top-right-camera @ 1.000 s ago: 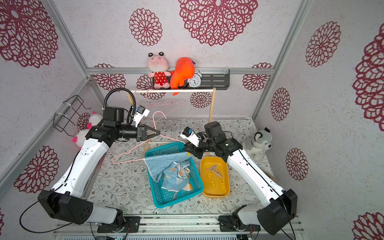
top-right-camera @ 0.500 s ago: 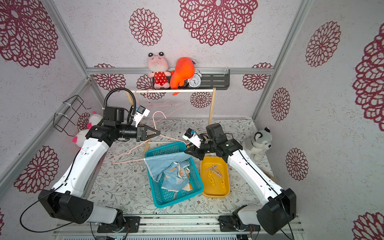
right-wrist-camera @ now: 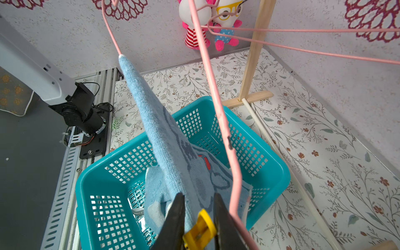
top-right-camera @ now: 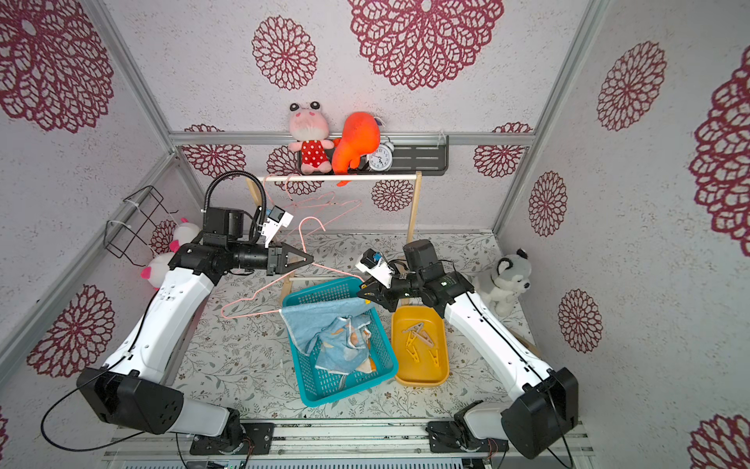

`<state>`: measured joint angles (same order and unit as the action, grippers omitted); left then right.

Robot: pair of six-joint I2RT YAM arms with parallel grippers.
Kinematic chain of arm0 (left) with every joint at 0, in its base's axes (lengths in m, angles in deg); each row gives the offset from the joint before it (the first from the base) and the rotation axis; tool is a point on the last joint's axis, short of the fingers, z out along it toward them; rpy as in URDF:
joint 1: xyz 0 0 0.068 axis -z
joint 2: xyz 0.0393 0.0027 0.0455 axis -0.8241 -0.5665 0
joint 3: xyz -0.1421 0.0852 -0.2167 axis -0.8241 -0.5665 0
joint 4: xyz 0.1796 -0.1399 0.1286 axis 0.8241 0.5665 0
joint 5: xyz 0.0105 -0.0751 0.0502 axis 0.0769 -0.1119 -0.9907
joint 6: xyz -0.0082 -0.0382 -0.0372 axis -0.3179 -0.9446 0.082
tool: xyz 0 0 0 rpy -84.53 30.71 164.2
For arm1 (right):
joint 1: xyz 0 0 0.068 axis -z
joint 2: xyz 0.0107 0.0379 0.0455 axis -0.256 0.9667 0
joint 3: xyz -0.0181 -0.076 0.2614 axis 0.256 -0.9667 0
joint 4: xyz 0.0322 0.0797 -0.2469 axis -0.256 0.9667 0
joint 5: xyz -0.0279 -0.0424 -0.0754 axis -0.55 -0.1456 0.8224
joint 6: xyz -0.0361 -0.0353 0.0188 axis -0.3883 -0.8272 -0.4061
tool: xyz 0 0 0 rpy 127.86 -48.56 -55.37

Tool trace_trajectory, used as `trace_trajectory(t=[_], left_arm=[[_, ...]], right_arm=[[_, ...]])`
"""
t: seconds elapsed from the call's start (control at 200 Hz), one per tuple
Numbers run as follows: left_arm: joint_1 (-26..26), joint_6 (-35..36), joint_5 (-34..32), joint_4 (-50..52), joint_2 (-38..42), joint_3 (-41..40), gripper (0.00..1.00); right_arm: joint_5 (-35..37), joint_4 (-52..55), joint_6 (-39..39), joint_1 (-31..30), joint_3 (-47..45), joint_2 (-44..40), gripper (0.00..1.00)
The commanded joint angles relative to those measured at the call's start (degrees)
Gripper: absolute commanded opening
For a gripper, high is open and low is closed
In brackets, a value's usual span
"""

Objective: Remove the clothespins securing towels to the hanger
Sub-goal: Remove the clothespin from the hanger.

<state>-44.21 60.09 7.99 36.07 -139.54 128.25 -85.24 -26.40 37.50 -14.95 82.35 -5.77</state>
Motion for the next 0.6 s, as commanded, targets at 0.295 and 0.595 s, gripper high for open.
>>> trace_trajectory(t=[0.295,0.595], left_arm=[[-0.3,1.4,-2.4,0.4,-0.9,1.1,0.00],[-0.3,1.2,-4.2,0.4,-0.8,1.0,0.00]], right_arm=[[4.4,-0.1,5.6,0.4,3.8,-2.8,0.00],[8.2,-2.1,9.1,0.9,4.3,-5.7,0.00]])
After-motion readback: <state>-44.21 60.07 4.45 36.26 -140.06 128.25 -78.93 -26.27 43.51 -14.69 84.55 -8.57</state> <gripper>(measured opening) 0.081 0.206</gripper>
